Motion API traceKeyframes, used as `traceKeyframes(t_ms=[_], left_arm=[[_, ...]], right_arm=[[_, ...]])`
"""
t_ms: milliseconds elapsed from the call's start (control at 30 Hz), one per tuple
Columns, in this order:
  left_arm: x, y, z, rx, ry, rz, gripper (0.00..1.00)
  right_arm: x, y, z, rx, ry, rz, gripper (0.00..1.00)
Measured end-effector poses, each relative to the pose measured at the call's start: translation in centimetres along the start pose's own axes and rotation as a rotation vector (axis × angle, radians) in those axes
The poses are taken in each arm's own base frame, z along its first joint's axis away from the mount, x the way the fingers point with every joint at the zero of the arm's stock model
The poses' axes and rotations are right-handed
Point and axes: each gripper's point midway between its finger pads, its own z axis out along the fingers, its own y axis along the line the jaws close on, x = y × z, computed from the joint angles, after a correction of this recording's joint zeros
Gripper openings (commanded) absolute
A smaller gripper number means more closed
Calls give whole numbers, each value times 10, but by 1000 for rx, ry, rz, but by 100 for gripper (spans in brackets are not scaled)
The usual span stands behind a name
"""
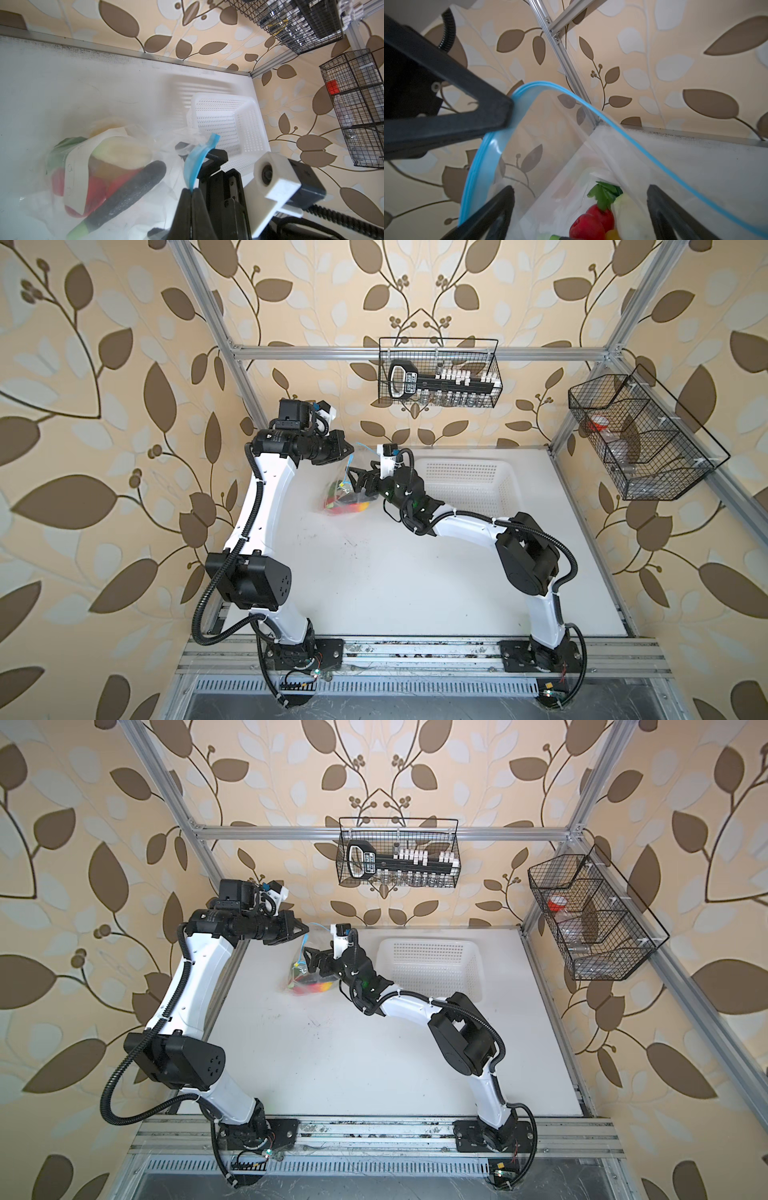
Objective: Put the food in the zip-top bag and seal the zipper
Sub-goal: 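Open the right gripper to drop the radish into the bag, then move the right gripper to the bag's zipper edge near the left gripper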
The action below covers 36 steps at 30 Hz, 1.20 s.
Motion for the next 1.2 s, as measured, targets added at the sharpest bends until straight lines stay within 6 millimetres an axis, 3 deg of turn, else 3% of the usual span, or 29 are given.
traceKeyframes(t_ms=[100, 333, 467, 567, 800, 1200], left_arm=[[0, 0, 0, -3, -2, 1, 0], [-2, 2, 0, -15, -11, 4, 0], [-2, 4, 2, -16, -11, 4, 0], [-2, 5, 3, -18, -11, 4, 0], [1, 8, 6, -22, -5, 0, 0], [14, 18, 15, -31, 24, -6, 0]], right_arm=[[-13, 10, -6, -24, 0, 1, 100], [-98, 40, -42, -114, -113, 35, 100], [-125, 38, -54, -133, -145, 57, 100], [-123, 28, -55, -122, -124, 65, 100], [-89, 18, -56, -102, 0, 6, 100], [-66, -9, -67, -17, 168, -176, 100]])
